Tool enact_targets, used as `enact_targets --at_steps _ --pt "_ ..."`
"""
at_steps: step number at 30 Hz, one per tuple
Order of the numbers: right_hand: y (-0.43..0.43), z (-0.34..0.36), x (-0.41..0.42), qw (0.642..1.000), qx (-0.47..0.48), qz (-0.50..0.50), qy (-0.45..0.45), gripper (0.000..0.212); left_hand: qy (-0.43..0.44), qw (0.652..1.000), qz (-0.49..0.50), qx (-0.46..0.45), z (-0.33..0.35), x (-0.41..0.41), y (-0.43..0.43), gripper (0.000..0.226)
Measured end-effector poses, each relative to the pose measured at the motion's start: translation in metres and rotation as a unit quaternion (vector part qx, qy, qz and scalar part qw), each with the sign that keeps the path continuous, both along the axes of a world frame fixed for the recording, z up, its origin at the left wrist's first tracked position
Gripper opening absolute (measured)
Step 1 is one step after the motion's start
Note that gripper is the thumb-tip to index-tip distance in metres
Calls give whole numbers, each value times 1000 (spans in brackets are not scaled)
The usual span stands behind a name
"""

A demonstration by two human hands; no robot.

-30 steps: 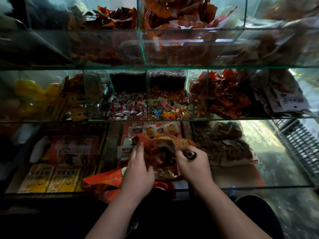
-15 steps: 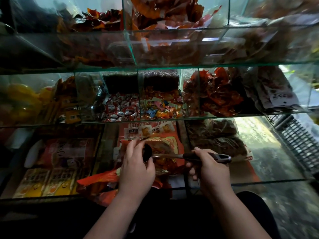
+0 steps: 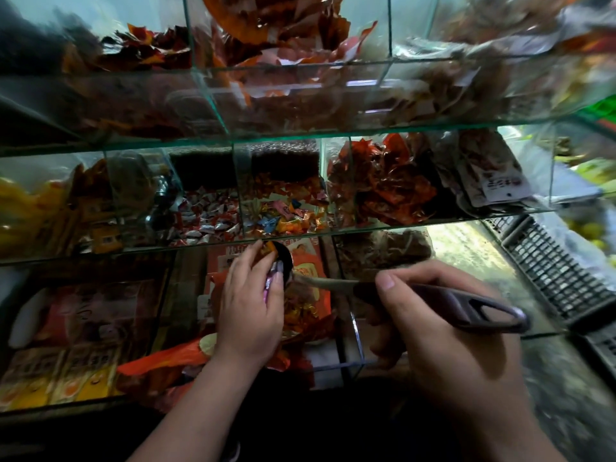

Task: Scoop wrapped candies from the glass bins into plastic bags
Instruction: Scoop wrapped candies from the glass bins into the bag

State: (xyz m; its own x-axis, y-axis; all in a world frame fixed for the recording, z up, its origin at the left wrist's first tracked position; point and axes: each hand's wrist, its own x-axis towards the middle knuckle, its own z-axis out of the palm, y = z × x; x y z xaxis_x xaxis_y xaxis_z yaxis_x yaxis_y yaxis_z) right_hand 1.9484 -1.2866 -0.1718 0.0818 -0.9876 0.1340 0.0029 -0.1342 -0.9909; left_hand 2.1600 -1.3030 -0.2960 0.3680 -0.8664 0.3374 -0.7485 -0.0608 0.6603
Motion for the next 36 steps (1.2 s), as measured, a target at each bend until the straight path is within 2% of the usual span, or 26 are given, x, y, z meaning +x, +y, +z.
enact_targets --at_steps 2,5,8,11,14,16,18,20,23,25,27,29,33,36 --pt "-3 14 0 999 -37 -21 9 14 -8 999 -18 -41 13 -1 -16 44" --pt "-20 26 5 995 -77 -62 -28 18 -30 994 -45 -94 39 7 -54 41" --pt "-50 25 18 992 -104 -68 -35 17 -50 994 -53 -79 61 19 -101 42" --pt "-82 11 38 977 -191 -46 78 11 -63 997 -1 37 67 27 -139 48" --pt "-105 -13 52 923 -246 25 295 23 -30 993 3 110 57 28 -148 54" --pt "-109 -23 51 901 -265 42 341 27 18 992 13 123 48 30 -137 53" --pt "-108 -26 47 904 -284 40 316 27 59 991 27 113 42 33 -119 45" --pt "-103 -24 40 908 -318 14 272 22 64 995 10 71 40 36 -99 42" --pt "-84 -20 28 928 -341 -24 148 12 68 998 10 6 46 40 -70 37" --pt "-67 -23 22 941 -325 -7 91 11 71 997 22 -35 50 42 -53 29" --pt "-54 -27 23 961 -270 32 60 18 69 996 28 -51 48 42 -35 22" --pt "-42 -31 23 973 -212 60 65 31 59 996 36 -52 41 42 -15 17" --pt "-20 -29 2 969 -204 87 105 22 32 995 58 -81 18 47 21 12" --pt "-21 -40 8 955 -199 81 205 21 2 995 89 -46 0 52 35 15"
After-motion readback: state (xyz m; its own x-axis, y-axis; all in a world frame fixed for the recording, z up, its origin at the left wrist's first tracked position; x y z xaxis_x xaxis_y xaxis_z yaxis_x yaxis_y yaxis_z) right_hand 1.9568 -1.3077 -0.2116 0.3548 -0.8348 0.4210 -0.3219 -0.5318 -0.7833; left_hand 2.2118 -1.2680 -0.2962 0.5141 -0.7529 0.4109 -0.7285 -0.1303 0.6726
